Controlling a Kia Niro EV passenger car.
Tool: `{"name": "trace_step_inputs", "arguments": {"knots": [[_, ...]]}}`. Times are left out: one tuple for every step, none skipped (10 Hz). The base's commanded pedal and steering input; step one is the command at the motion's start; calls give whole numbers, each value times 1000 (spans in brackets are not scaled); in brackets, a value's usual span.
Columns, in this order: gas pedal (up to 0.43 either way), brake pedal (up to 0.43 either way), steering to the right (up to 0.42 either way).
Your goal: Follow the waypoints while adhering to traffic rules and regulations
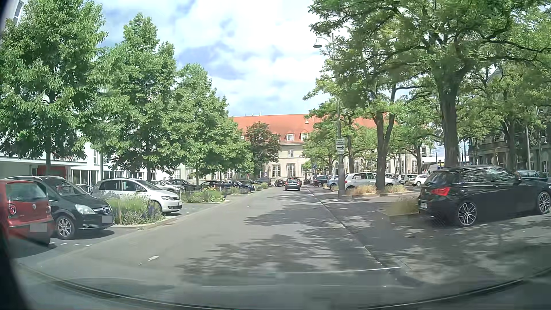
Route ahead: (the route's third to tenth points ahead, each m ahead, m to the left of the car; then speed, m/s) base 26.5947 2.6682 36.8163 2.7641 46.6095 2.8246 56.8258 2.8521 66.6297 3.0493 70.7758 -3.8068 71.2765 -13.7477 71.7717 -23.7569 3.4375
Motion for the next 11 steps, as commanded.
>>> {"name": "trace_step_inputs", "arguments": {"knots": [[47, 30, -48], [47, 30, -27], [47, 30, -16], [39, 24, -4], [39, 30, 3], [39, 24, 5], [39, 30, 5], [39, 30, 4], [39, 30, 5], [39, 30, 5], [39, 30, 5]]}}
